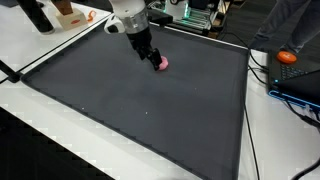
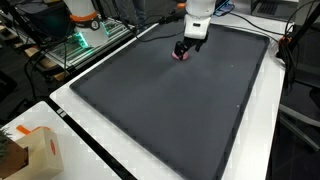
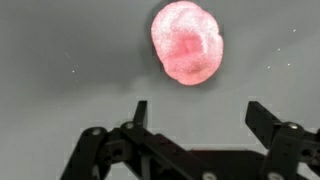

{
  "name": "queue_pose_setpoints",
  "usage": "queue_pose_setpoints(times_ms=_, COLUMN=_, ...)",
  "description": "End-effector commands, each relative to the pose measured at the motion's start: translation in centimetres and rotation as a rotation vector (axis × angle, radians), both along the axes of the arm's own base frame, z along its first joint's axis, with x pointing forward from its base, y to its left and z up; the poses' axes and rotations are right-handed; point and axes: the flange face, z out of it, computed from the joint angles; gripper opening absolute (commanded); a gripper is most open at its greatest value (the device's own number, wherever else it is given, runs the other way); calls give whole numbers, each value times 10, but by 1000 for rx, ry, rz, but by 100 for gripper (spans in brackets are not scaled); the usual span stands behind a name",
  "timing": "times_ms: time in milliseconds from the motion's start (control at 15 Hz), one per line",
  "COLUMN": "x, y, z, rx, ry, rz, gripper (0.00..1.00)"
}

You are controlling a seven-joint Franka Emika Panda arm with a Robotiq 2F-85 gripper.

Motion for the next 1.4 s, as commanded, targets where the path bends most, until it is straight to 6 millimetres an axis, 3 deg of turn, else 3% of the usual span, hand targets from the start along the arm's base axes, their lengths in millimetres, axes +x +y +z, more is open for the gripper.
queue_pose_setpoints(times_ms=0, x=7, y=29, z=1, rx=-17, ry=-20, rz=198, gripper=100)
queue_pose_setpoints(times_ms=400, x=6, y=81, z=6, rx=-41, ry=-46, rz=518, gripper=100)
queue_pose_setpoints(times_ms=800, x=-11, y=134, z=8, rx=-85, ry=-26, rz=830, gripper=100)
queue_pose_setpoints(times_ms=1333, x=-44, y=179, z=9, rx=-163, ry=73, rz=1222, gripper=100)
